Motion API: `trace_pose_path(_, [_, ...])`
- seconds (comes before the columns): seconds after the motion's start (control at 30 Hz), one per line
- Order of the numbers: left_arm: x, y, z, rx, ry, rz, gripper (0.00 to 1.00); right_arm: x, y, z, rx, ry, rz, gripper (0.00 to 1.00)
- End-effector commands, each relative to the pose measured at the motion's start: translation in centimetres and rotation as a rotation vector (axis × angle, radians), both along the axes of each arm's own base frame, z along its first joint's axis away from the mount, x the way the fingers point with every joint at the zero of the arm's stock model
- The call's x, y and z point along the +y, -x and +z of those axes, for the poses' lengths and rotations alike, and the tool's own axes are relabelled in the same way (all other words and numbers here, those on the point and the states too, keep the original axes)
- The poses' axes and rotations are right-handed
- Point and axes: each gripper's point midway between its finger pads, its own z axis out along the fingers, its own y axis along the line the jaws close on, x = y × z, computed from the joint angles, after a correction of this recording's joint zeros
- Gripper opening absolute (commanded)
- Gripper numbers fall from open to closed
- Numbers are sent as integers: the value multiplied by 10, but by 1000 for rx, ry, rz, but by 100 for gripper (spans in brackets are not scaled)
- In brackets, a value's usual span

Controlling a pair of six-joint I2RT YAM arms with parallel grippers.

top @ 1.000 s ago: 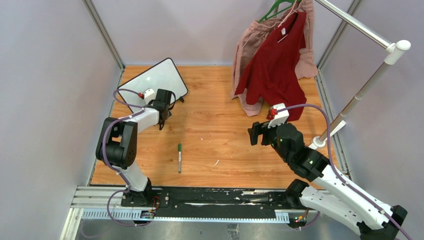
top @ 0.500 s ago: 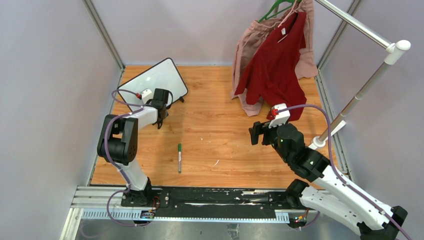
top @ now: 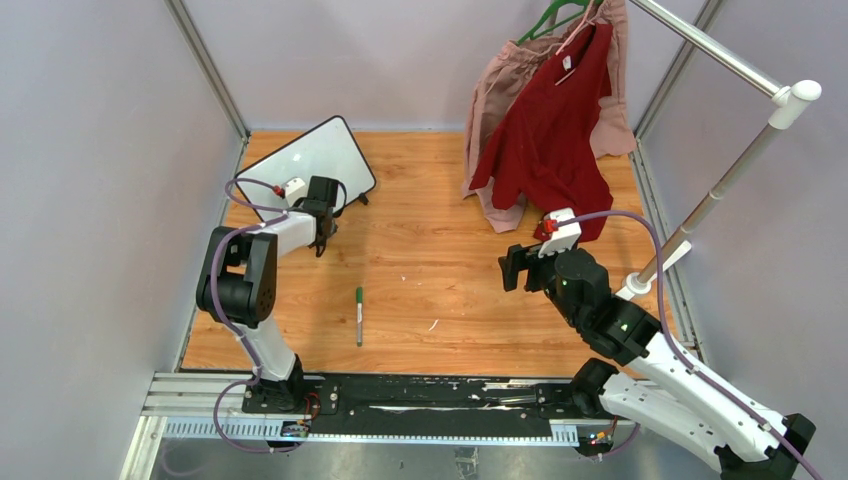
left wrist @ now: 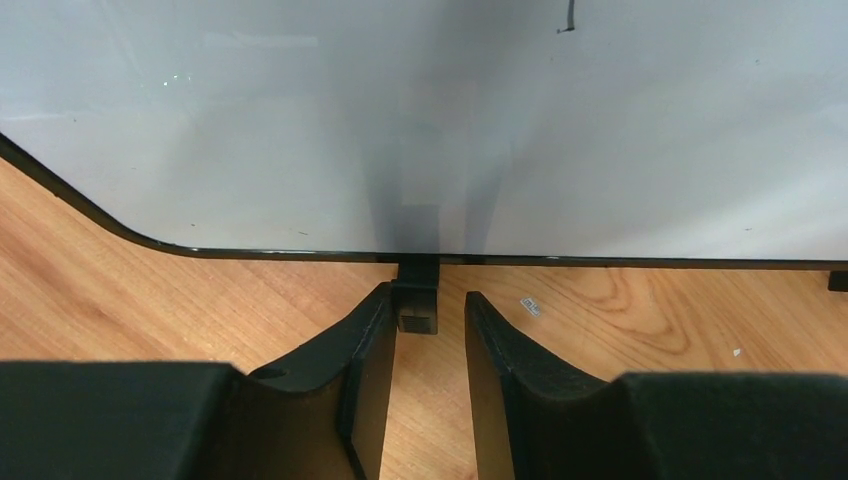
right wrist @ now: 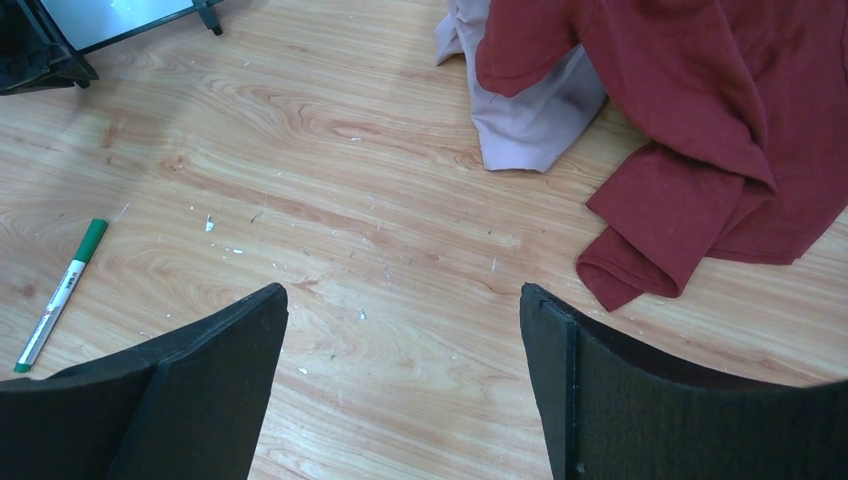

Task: Write a sentence on the whiteboard
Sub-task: Move the whiteboard to the center of the board.

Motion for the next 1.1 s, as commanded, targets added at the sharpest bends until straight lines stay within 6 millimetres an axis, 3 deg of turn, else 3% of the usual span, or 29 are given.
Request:
trace_pose_path(0.0, [6,-12,5,-29,-7,28,36,-9,-2,-1,-11,8,-37,89])
trace_pose_path(0.2, [10,-9,3,-26,6,48,40,-10,-2,-1,-13,7,-40,89])
trace_pose_path(0.47, [12,-10,0,-23,31,51,34,-11,-1,-1,-13,5,-43,89])
trace_pose_path(0.97, [2,-14,-5,-10,61,-11,1,-11,-1,-2,-11,8,-42,89])
trace_pose_path(1.07, [-3,-15,-6,-10,69,-43,0,-11,-1,-3,-8,6,-40,89])
